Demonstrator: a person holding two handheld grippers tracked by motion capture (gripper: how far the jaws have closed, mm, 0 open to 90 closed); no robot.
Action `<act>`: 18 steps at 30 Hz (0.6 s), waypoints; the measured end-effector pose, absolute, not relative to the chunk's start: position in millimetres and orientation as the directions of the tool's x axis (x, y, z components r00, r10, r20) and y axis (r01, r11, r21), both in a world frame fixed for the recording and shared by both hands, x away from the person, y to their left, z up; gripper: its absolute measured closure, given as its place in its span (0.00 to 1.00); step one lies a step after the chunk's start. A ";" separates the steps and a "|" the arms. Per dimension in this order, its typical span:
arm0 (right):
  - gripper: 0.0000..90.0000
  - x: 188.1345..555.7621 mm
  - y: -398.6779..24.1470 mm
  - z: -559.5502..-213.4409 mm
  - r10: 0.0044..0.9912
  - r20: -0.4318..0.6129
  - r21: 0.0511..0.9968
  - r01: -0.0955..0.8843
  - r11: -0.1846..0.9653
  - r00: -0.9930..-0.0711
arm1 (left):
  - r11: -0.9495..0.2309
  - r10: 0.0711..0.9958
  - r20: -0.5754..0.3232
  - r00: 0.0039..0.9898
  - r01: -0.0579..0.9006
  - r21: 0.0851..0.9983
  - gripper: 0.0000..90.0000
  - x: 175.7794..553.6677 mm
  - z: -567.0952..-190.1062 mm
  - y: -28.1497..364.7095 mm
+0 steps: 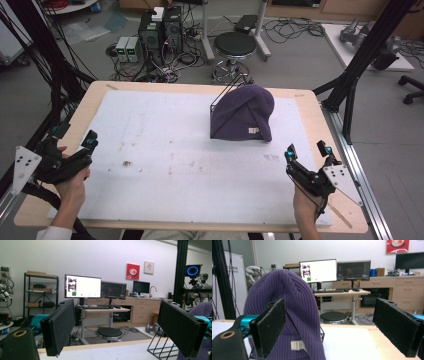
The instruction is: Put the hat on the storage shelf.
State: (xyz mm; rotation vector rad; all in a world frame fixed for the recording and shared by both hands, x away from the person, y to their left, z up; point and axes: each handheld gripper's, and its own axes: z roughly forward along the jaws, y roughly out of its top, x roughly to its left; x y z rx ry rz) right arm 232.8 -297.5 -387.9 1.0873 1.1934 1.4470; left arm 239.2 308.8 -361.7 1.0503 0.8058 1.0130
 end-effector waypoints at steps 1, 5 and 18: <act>0.12 231.5 -299.4 -390.4 0.984 0.074 0.989 -0.115 -0.093 -0.162 | 0.157 0.940 -0.060 0.337 -0.269 0.950 0.17 238.9 -362.5 310.6; 0.12 228.1 -304.0 -395.7 0.986 0.070 0.990 -0.114 -0.088 -0.154 | 0.128 0.949 -0.041 0.313 -0.261 0.957 0.17 237.8 -369.4 318.8; 0.12 227.3 -299.7 -418.9 0.980 0.052 0.998 -0.033 -0.059 -0.190 | 0.152 0.956 -0.092 0.280 -0.201 0.968 0.17 229.3 -408.2 344.9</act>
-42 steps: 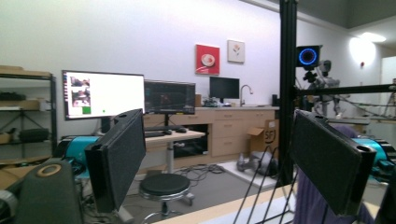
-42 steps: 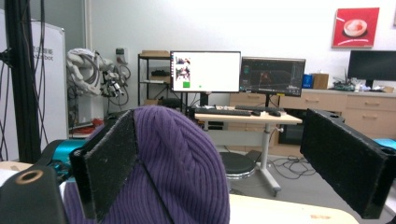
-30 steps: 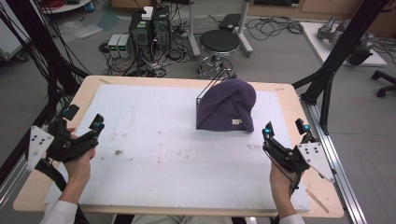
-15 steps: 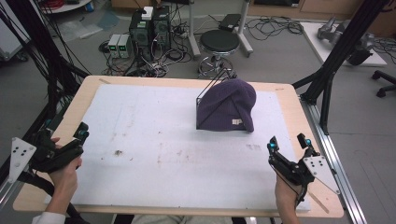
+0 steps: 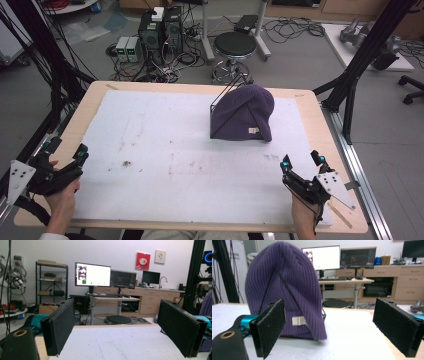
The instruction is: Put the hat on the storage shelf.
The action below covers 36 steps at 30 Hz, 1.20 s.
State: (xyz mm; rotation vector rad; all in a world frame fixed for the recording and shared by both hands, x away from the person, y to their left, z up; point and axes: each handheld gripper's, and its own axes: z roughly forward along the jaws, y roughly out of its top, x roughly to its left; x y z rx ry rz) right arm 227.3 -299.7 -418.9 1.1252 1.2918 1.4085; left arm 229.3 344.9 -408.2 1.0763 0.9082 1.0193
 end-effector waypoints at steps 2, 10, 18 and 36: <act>0.12 227.5 -298.1 -420.7 0.979 0.052 0.998 -0.021 -0.058 -0.197 | 0.157 0.956 -0.098 0.278 -0.197 0.968 0.17 227.8 -412.0 346.9; 0.12 229.6 -295.4 -430.8 0.976 0.116 0.992 0.072 -0.105 -0.183 | 0.195 0.924 -0.161 0.346 -0.066 0.979 0.17 232.6 -436.0 338.4; 0.12 231.8 -293.9 -437.4 0.982 0.093 0.988 0.135 -0.071 -0.165 | 0.147 0.933 -0.141 0.331 0.008 0.989 0.17 233.3 -443.0 333.8; 0.12 234.6 -287.6 -437.6 0.982 0.042 0.989 0.146 -0.015 -0.183 | 0.192 0.920 -0.188 0.344 0.021 0.981 0.17 235.9 -445.1 336.6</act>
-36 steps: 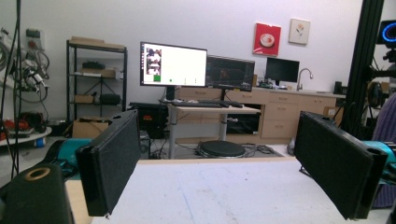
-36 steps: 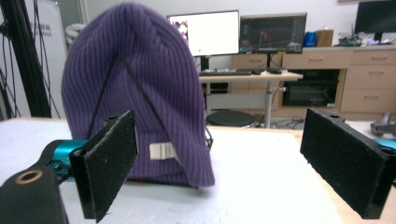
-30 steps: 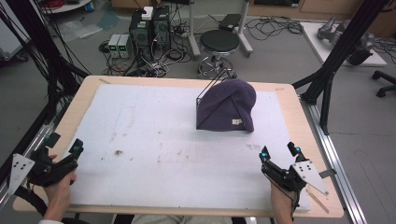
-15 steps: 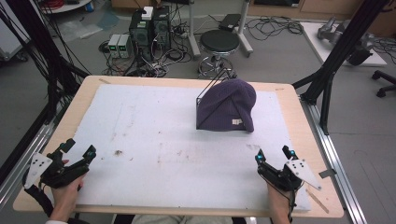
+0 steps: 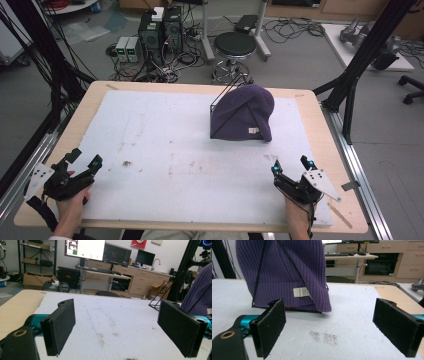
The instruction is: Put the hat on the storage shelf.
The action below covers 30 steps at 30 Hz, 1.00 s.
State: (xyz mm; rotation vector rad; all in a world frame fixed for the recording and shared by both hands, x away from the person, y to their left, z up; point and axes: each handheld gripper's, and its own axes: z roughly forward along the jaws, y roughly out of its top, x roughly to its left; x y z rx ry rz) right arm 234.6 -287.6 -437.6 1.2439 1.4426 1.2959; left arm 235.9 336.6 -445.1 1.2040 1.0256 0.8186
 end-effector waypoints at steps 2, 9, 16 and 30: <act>0.12 234.7 -287.2 -437.5 0.982 0.042 0.989 0.144 -0.015 -0.186 | 0.196 0.919 -0.192 0.343 0.021 0.980 0.17 235.8 -445.3 337.2; 0.12 234.6 -290.0 -437.5 0.982 0.063 0.988 0.149 -0.036 -0.180 | 0.194 0.922 -0.191 0.337 0.023 0.981 0.17 236.0 -445.7 337.8; 0.12 234.4 -291.9 -437.7 0.982 0.073 0.987 0.157 -0.046 -0.172 | 0.180 0.921 -0.177 0.346 0.025 0.983 0.17 236.7 -445.7 335.6; 0.12 235.0 -293.0 -438.4 0.981 0.081 0.985 0.165 -0.051 -0.178 | 0.172 0.920 -0.171 0.353 0.029 0.985 0.17 238.2 -445.8 334.9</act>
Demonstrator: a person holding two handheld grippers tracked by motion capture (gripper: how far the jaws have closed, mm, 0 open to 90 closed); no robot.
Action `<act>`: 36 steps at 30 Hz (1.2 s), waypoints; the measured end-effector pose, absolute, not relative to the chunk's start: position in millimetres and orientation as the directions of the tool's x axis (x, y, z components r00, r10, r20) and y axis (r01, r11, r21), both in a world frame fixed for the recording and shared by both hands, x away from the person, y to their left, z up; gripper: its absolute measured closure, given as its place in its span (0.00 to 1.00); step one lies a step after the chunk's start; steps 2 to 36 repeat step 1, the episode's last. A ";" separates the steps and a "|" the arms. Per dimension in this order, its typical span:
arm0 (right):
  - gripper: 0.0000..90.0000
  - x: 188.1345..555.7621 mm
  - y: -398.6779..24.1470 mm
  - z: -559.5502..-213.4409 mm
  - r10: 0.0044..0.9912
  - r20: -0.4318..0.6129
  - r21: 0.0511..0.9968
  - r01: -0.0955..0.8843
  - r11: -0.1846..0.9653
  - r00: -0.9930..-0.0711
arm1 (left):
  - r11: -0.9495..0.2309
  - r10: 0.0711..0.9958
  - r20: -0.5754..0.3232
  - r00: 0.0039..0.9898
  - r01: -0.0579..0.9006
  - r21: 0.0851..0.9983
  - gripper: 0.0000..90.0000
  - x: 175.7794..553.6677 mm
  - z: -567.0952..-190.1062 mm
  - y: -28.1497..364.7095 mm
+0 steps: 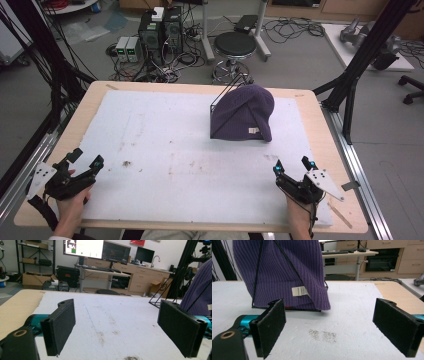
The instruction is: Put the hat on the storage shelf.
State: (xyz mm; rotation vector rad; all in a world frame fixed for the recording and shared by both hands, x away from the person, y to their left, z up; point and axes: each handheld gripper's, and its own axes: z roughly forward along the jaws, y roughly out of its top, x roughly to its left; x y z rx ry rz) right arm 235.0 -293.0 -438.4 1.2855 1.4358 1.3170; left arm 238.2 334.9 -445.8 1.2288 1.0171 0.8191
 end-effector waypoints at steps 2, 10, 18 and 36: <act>0.12 235.0 -293.3 -438.4 0.981 0.080 0.985 0.164 -0.051 -0.177 | 0.173 0.920 -0.172 0.353 0.029 0.985 0.17 238.4 -445.8 334.7; 0.12 235.0 -293.3 -438.4 0.981 0.080 0.985 0.164 -0.051 -0.177 | 0.173 0.920 -0.172 0.353 0.029 0.985 0.17 238.4 -445.8 334.7; 0.12 235.0 -293.3 -438.4 0.981 0.080 0.985 0.164 -0.051 -0.177 | 0.173 0.920 -0.172 0.353 0.029 0.985 0.17 238.4 -445.8 334.7; 0.12 235.0 -293.3 -438.4 0.981 0.080 0.985 0.164 -0.051 -0.177 | 0.173 0.920 -0.172 0.353 0.029 0.985 0.17 238.4 -445.8 334.7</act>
